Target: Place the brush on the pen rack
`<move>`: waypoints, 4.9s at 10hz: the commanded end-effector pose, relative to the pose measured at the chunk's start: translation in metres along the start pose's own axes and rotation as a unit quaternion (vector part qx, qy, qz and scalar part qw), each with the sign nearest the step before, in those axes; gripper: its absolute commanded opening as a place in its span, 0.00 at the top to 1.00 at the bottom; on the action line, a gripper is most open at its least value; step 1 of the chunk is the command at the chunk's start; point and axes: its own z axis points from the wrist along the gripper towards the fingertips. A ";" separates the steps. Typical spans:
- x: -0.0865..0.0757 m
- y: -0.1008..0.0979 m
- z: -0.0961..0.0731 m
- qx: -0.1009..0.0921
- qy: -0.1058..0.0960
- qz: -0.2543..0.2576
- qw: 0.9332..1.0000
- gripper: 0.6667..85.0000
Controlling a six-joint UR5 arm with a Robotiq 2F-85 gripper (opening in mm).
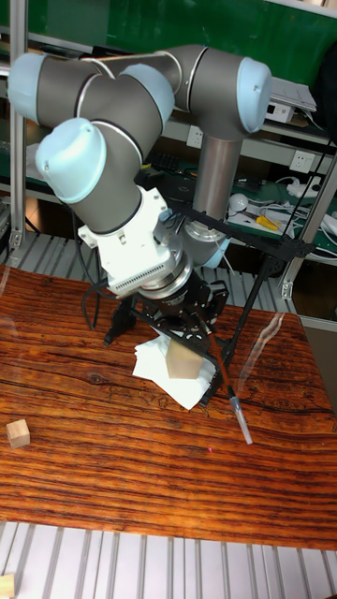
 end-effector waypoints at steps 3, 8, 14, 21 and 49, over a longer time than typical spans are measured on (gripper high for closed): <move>0.001 0.031 -0.009 -0.036 0.009 0.048 0.998 1.00; -0.003 0.052 -0.009 -0.082 0.009 0.085 0.993 1.00; 0.007 0.067 -0.010 -0.112 0.033 0.107 0.987 1.00; 0.024 0.033 -0.005 -0.052 0.060 0.051 0.996 1.00; -0.028 0.006 -0.046 -0.077 0.010 0.083 0.993 1.00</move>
